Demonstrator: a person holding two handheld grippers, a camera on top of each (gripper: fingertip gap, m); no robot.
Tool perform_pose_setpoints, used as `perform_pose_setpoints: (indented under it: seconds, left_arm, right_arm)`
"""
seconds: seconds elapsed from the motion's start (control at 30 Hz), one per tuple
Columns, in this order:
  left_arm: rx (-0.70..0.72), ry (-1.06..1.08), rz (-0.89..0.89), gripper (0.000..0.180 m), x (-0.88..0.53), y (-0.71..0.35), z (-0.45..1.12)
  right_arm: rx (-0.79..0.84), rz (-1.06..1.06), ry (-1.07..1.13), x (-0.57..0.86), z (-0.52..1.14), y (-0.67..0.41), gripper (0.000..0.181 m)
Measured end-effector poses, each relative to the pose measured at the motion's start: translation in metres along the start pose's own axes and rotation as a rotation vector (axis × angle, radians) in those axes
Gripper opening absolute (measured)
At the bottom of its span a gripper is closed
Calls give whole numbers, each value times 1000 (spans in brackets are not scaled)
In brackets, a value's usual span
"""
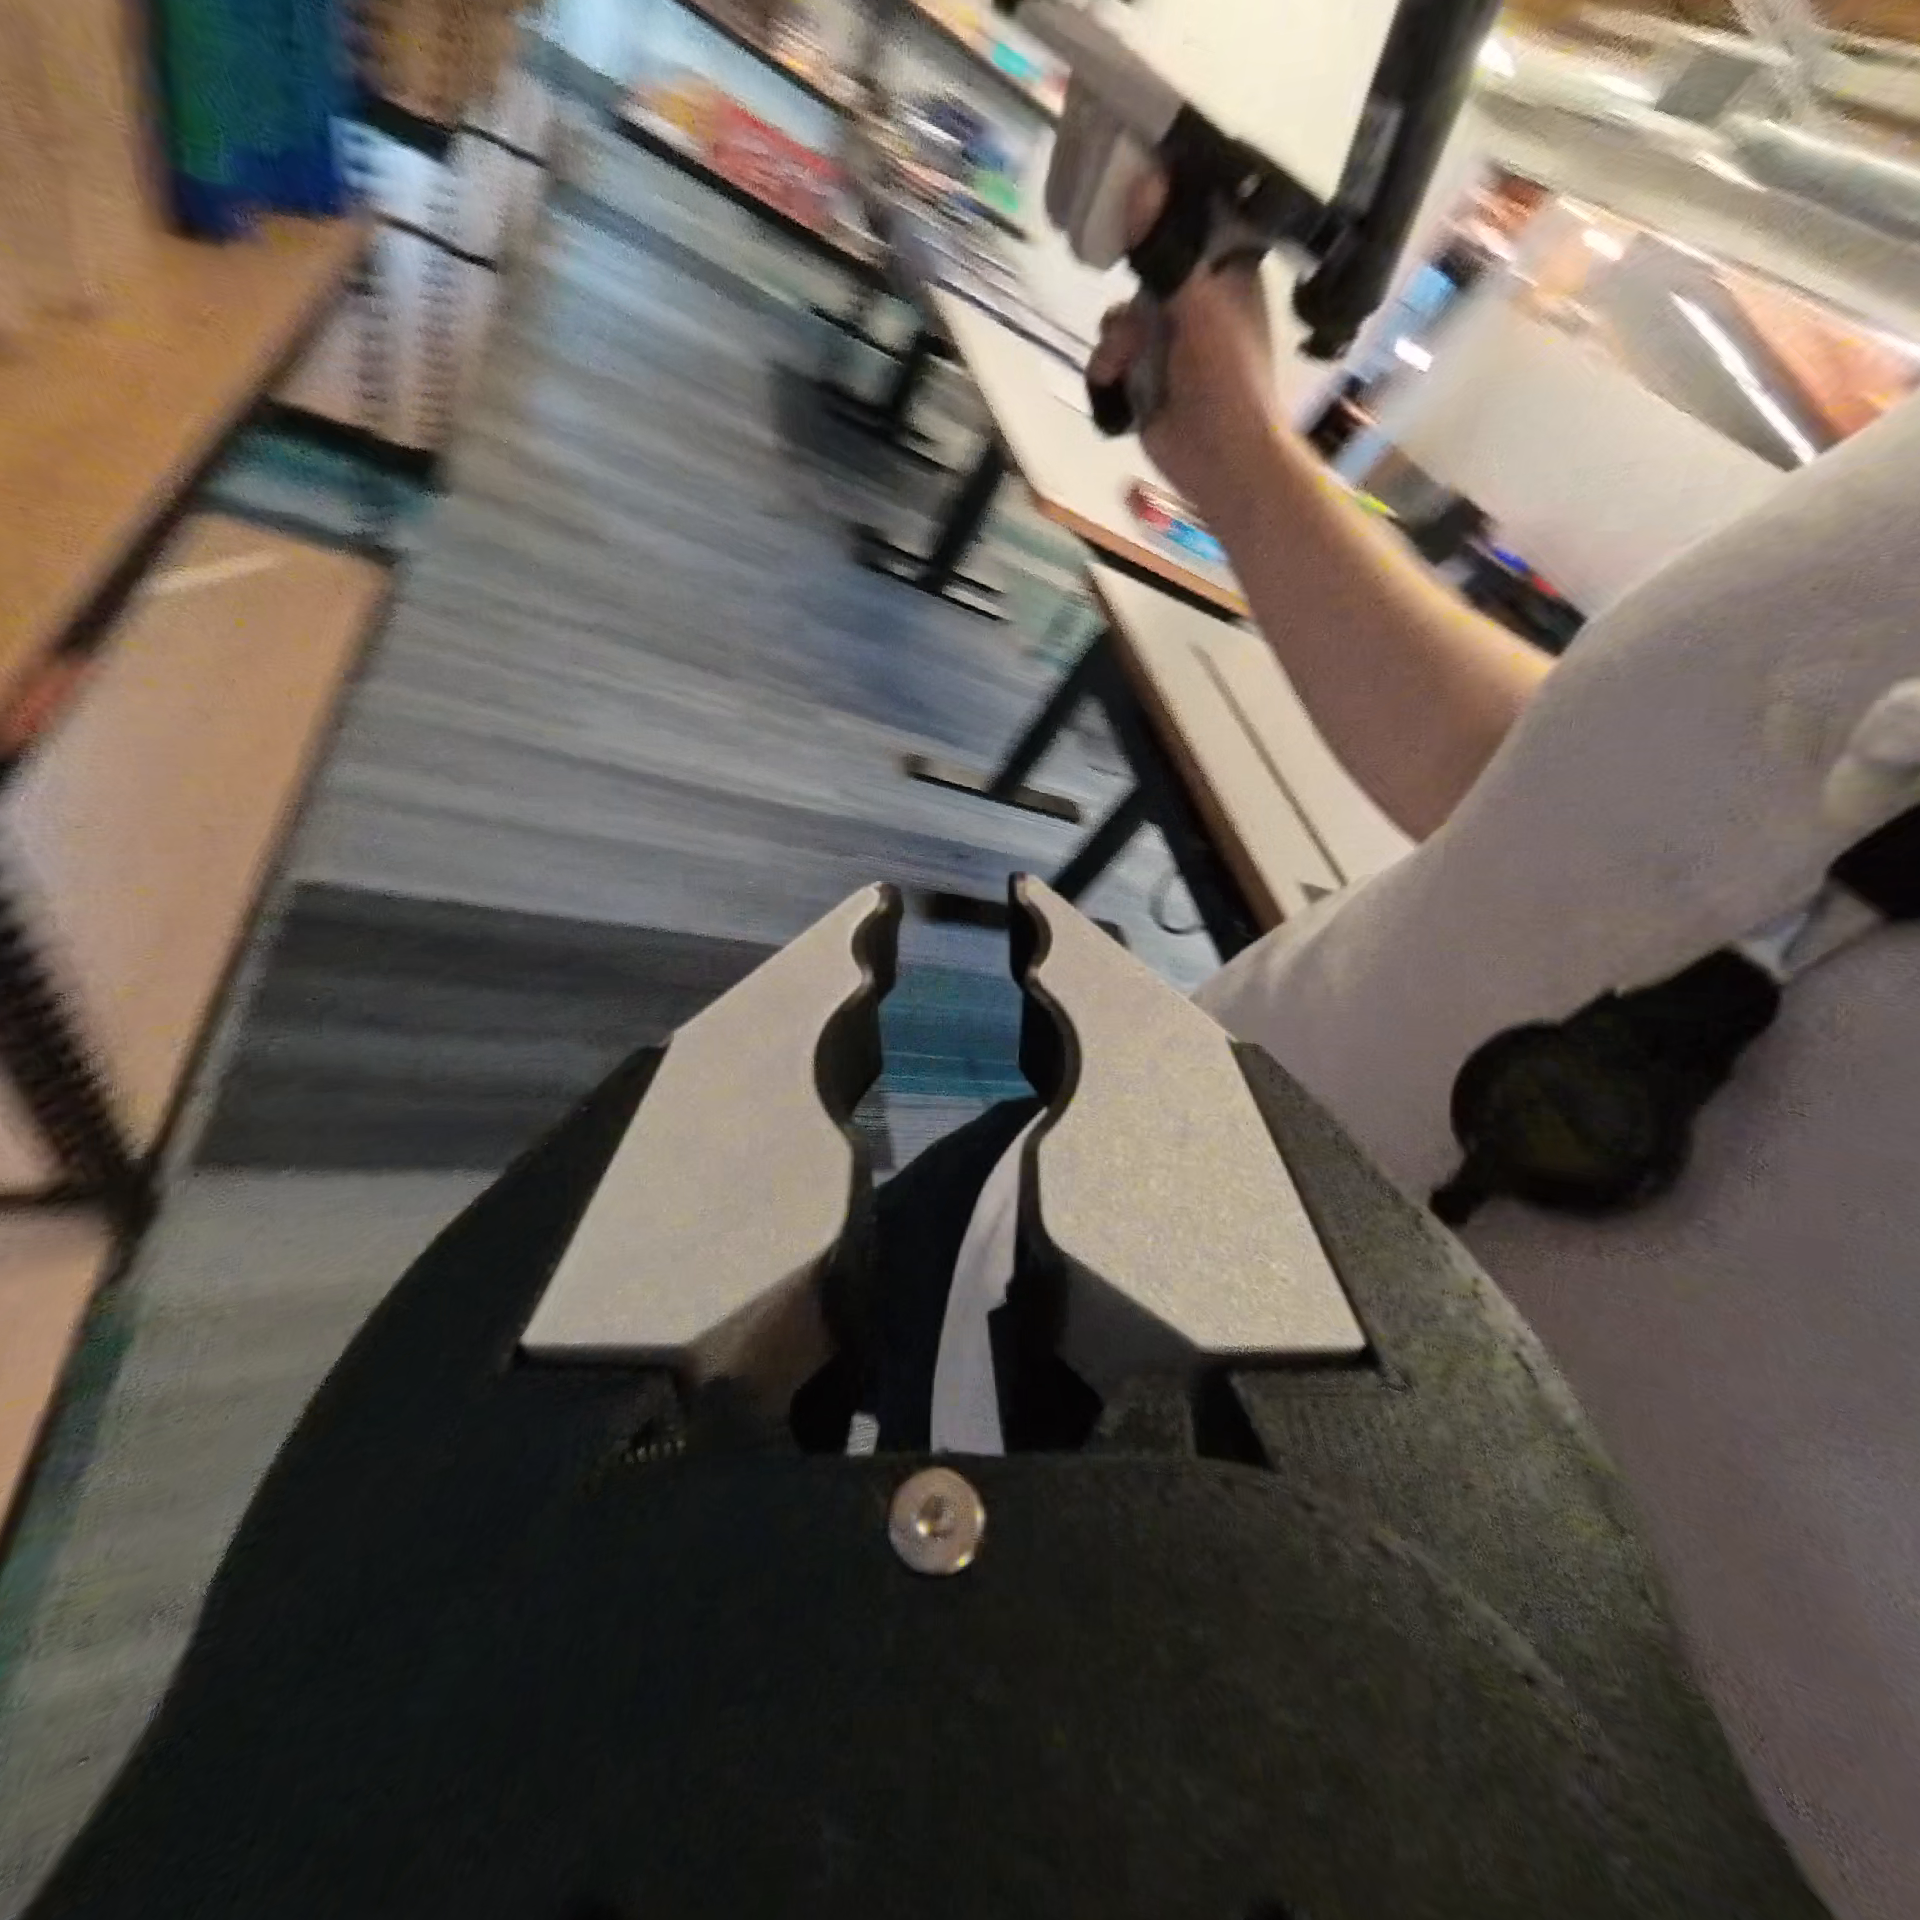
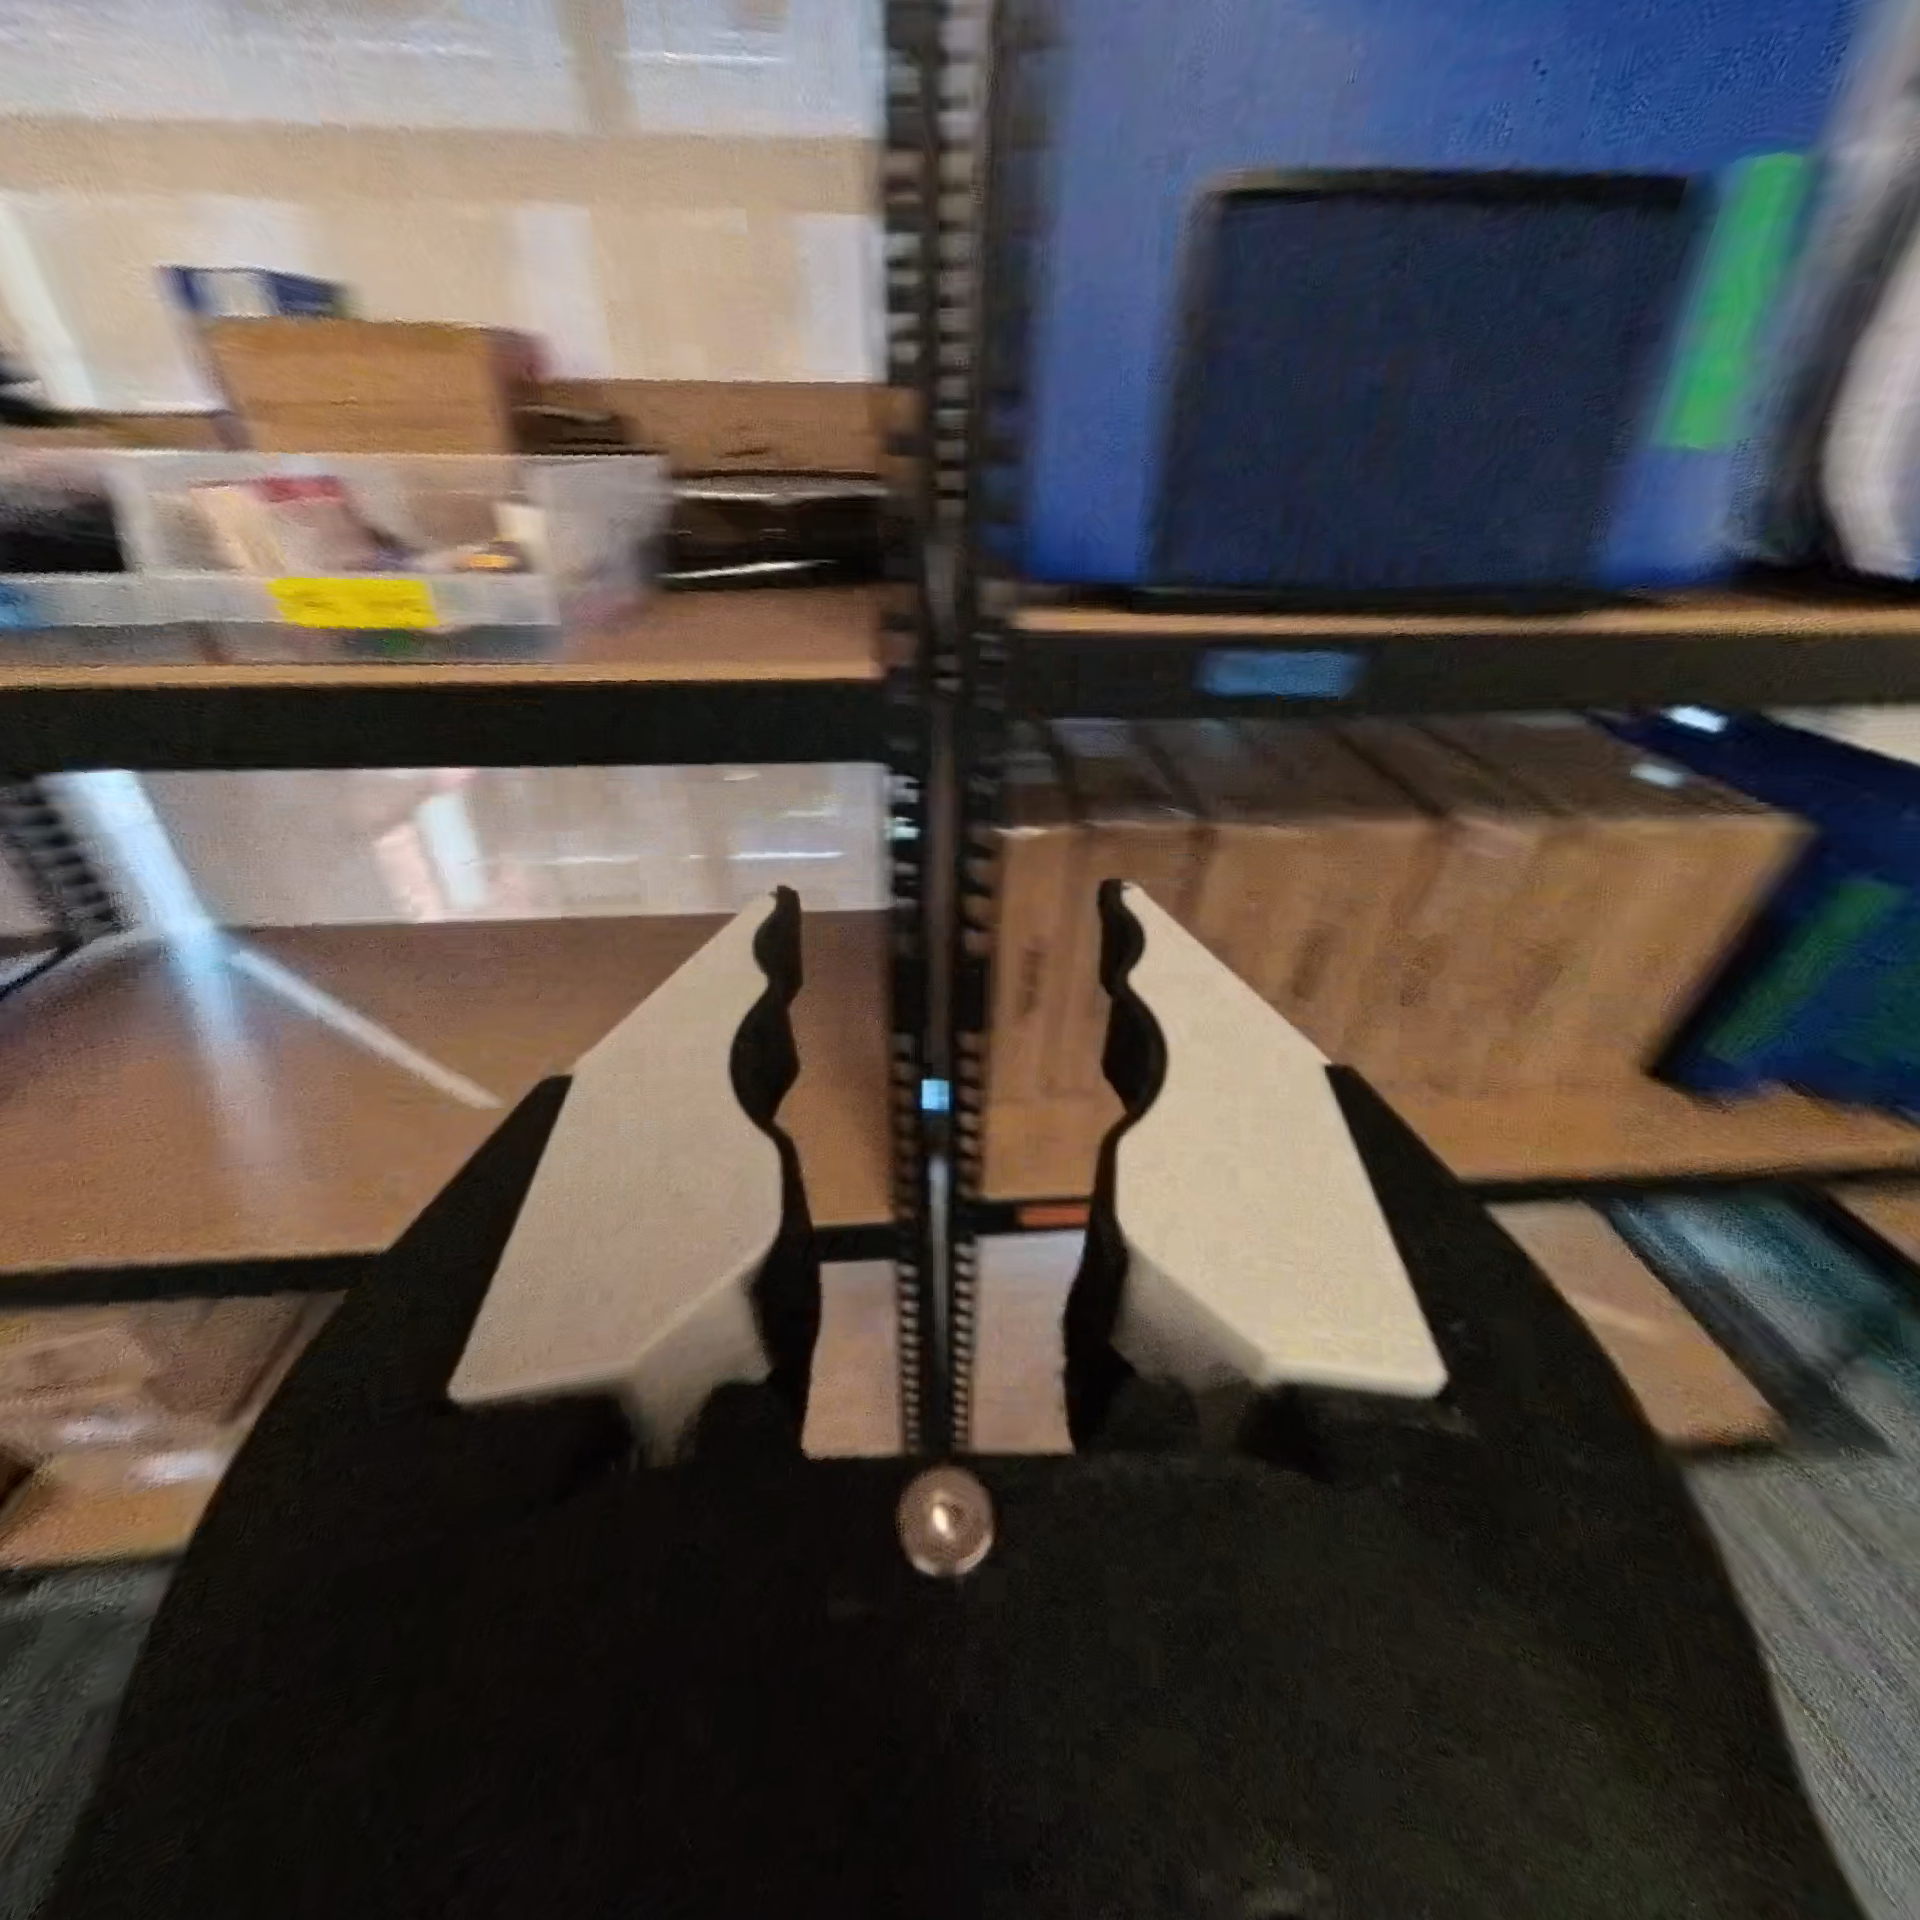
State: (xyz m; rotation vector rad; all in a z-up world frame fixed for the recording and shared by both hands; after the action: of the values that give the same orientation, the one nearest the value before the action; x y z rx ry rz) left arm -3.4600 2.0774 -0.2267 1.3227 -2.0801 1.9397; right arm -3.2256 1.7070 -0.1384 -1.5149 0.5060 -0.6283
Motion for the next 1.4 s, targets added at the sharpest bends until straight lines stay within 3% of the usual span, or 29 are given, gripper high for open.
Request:
perform_pose_setpoints:
  seconds: [0.13,0.23,0.4,0.77,0.93,1.27,1.4]
  left_arm:
    - [-122,216,164,17,-1,-61,156]
    - [-133,274,252,17,-7,-105,281]
    - [-86,451,313,18,18,-169,468]
    - [-100,437,366,20,-25,-264,738]
    - [-142,409,549,37,-59,-318,863]
    - [-191,773,473,40,-45,-445,1181]
    - [-272,803,457,46,-38,-451,1296]
  right_arm:
    - [55,62,495,95,-161,28,42]
    - [-12,-40,766,152,-262,48,36]
    - [-130,-71,1034,232,-383,60,34]
    - [-197,26,1174,394,-441,85,39]
    - [-157,14,1218,520,-422,84,48]
    - [-171,214,1408,724,-429,106,55]
    - [-74,346,1435,802,-448,138,50]
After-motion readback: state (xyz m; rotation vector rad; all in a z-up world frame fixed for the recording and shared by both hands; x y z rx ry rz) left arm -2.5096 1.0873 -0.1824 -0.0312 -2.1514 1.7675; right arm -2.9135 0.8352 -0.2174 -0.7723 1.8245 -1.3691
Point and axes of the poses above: each gripper's, where its closed fingertips meet, z out along the fingers, y out of its underside, x = y × z across the jaws, the point moved 10 cm from there along -z, back along the fingers, and after that the axes turned 4 degrees about -z, right-handed, at the moved point
